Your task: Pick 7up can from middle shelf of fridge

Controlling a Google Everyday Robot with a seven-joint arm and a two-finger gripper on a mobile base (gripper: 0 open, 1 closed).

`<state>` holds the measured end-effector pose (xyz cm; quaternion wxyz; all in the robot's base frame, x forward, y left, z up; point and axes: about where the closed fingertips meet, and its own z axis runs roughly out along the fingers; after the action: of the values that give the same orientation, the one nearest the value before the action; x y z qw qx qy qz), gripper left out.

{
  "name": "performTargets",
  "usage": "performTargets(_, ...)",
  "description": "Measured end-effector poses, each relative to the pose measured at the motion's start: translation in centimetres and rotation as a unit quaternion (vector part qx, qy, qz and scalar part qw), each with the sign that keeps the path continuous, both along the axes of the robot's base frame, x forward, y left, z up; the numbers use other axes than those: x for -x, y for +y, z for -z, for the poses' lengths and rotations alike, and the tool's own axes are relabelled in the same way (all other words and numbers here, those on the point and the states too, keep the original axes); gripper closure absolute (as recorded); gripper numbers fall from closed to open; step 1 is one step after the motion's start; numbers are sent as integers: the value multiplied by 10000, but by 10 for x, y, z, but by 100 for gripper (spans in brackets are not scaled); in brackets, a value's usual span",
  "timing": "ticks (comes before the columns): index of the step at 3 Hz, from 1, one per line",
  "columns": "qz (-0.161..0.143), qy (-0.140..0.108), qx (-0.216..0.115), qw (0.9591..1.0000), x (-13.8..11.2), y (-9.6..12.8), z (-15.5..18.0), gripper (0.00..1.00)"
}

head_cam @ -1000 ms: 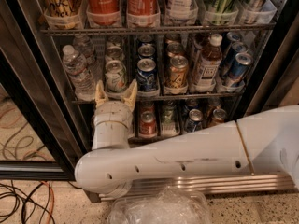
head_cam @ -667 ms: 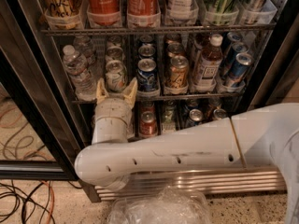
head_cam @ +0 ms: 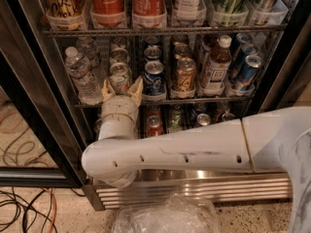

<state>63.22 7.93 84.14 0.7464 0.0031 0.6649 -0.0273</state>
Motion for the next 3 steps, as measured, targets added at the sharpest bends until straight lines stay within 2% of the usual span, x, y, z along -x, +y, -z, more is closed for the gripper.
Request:
performTargets(2,33,98,118,9999,-24,-6,3,37)
performTargets(3,3,138,112,9998,-26,-3,6,56)
